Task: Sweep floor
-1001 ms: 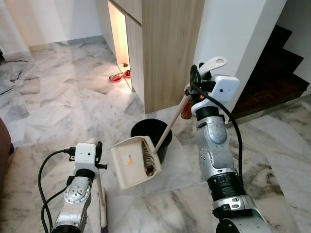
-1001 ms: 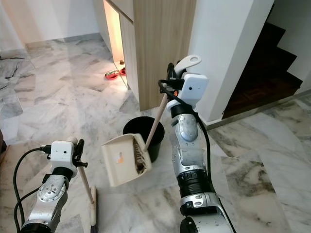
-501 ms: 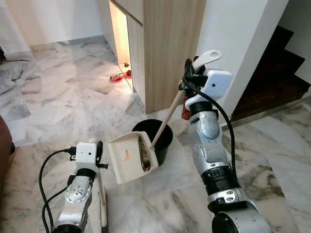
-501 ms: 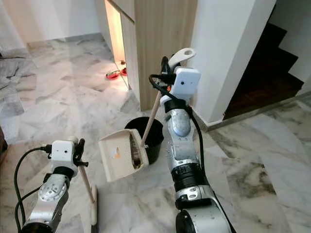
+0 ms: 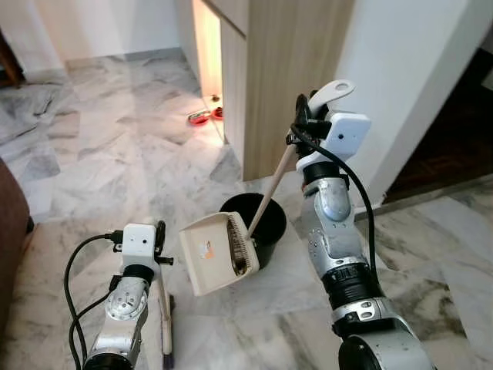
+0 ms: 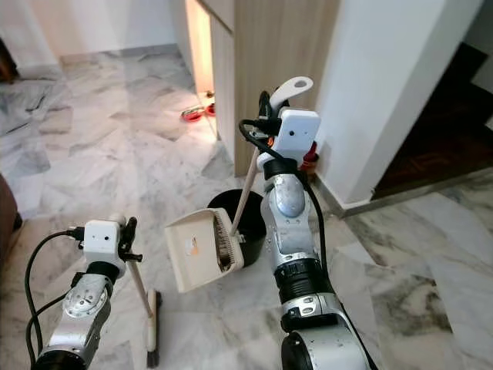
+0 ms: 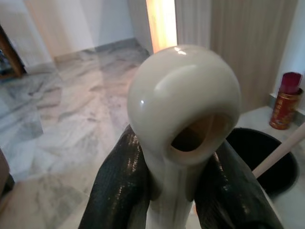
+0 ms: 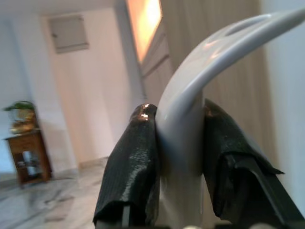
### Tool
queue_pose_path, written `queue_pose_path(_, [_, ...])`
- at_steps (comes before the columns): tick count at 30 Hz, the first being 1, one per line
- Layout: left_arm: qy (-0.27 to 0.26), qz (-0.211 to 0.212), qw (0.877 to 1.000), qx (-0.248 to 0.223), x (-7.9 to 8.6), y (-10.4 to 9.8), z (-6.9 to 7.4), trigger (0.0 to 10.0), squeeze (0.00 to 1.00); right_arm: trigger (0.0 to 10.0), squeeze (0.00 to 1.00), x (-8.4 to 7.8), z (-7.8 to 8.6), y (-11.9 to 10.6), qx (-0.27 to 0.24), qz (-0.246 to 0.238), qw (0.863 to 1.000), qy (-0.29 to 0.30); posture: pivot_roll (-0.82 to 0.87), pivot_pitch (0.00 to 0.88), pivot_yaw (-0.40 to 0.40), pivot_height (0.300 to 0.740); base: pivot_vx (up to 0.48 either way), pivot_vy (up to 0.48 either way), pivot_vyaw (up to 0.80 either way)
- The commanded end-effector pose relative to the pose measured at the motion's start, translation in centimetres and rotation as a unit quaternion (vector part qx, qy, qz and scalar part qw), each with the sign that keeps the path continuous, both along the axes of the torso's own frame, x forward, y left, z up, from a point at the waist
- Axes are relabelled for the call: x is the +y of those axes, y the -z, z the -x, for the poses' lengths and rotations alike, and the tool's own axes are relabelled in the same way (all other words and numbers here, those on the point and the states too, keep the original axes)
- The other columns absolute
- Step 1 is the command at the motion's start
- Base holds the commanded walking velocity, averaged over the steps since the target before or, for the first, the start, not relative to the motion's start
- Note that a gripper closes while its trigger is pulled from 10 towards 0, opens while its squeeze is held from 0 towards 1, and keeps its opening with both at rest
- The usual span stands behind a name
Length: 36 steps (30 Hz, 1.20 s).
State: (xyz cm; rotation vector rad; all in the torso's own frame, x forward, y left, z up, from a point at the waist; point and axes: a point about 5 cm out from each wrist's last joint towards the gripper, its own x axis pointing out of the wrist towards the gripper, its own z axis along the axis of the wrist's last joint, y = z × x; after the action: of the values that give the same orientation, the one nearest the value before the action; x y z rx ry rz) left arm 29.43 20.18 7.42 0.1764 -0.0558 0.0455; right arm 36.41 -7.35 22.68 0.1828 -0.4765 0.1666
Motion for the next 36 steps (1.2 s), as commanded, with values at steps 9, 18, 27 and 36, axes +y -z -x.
queue_pose_path(9, [0.014, -0.008, 1.0, -0.017, -0.83, -0.72, -0.46, 10.0, 0.0, 10.0, 0.0, -0.89, 0.01, -1.8, -0.043, -0.018, 0.999, 0.016, 0.03, 0.0, -0.008, 0.74, 0.32, 0.0, 0.0])
queue_pose_path(18, [0.013, -0.009, 1.0, -0.022, -0.75, -0.91, -0.53, 10.0, 0.0, 10.0, 0.0, -1.12, -0.01, -2.12, -0.05, -0.028, 0.998, 0.024, 0.03, 0.0, -0.01, 0.74, 0.322, 0.0, 0.0])
queue_pose_path(27, [0.012, -0.01, 1.0, -0.025, -0.71, -1.06, -0.61, 10.0, 0.0, 10.0, 0.0, -1.43, -0.13, -2.23, -0.047, -0.04, 0.997, 0.035, 0.03, 0.0, -0.011, 0.74, 0.32, 0.0, 0.0])
queue_pose_path(36, [0.011, -0.01, 0.999, -0.029, -0.6, -1.26, -0.67, 10.0, 0.0, 10.0, 0.0, -1.62, -0.18, -2.34, -0.047, -0.05, 0.997, 0.042, 0.03, 0.0, -0.011, 0.74, 0.321, 0.0, 0.0])
